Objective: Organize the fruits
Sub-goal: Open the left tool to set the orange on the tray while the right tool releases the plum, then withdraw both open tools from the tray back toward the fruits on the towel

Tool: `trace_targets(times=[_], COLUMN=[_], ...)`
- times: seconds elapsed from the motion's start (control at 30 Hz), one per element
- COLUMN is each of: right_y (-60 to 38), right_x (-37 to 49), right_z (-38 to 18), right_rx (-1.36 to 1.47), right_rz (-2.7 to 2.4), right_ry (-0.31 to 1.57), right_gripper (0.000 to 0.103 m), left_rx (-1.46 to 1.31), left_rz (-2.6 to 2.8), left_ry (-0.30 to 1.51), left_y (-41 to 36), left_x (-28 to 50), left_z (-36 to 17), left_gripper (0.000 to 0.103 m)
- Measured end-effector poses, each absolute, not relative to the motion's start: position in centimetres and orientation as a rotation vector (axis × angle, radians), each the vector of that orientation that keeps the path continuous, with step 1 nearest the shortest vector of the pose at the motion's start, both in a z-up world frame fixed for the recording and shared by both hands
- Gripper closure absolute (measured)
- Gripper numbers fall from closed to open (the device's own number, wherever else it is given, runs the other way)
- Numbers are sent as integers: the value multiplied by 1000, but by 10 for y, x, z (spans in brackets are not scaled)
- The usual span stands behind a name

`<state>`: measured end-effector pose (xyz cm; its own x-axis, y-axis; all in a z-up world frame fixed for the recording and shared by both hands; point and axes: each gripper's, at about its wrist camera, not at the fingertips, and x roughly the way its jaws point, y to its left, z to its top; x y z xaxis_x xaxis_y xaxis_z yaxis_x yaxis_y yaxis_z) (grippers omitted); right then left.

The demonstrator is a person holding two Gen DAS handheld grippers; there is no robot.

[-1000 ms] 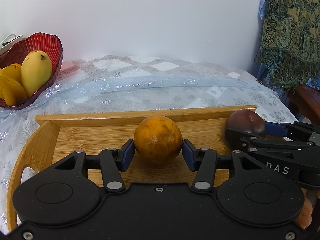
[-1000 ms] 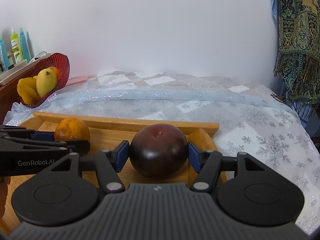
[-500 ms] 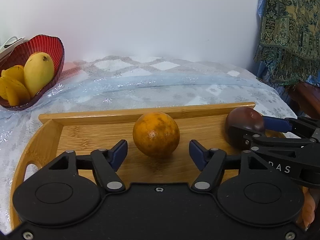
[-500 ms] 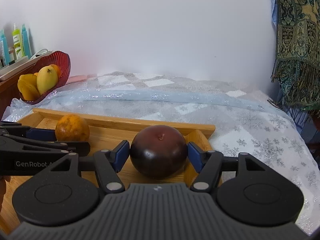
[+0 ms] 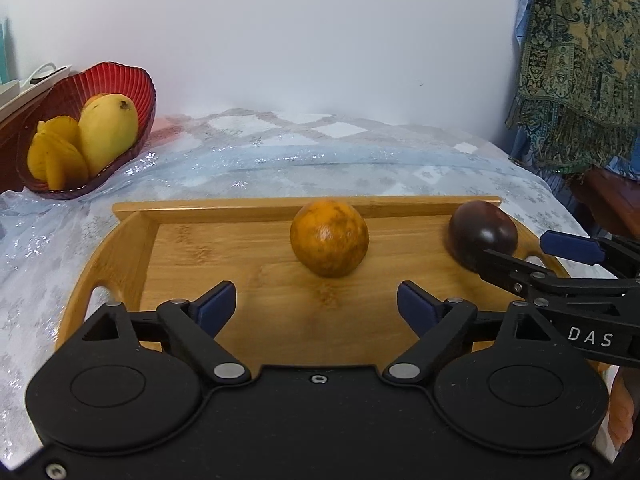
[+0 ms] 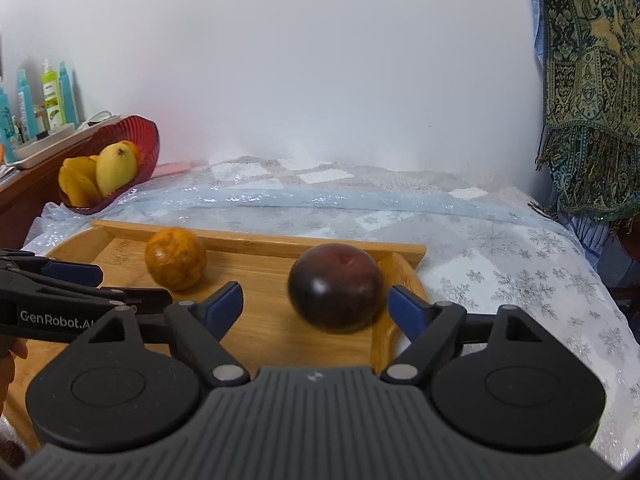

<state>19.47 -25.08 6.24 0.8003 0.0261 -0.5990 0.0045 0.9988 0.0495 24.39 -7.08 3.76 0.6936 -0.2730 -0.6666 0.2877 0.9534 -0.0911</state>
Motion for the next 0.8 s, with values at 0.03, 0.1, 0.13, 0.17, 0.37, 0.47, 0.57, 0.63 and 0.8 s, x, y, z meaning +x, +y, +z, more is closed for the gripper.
trace_targets(times=[0.03,0.1,0.13,0.17,0.37,0.47,0.57,0.63,0.8], right_y=[-250,-248,-248,-247,-247,-245,-242,-240,-235], right_x=[191,185,182,180,162,149,135,125,101], right_z=[63,64,65,65,66,67,67,67,69], right_rx=[47,54,61,67,93,91,88,95,86], right_rz=[9,6,5,5,-2,0,-4,-2,5], right_ry=[638,633,630,628,599,580,562,549,505], right_gripper=[13,12,11,11,10,9,8,6,2], left_rx=[26,36,38,38,48,50,43,41,43], left_rz=[-313,-310,-309,-309,-333,-338,-339,-336,-336], left_ry=[737,727,724,721,711,701,688,674,661], left_y=[-70,-68,-67,-65,-59,-57,-53,-49,-42], left_x=[240,232,228,224,200,188,175,166,146], left_z=[38,41,42,43,45,46,47,48,49], left_gripper=[15,15,14,13,10,9,8,7,6])
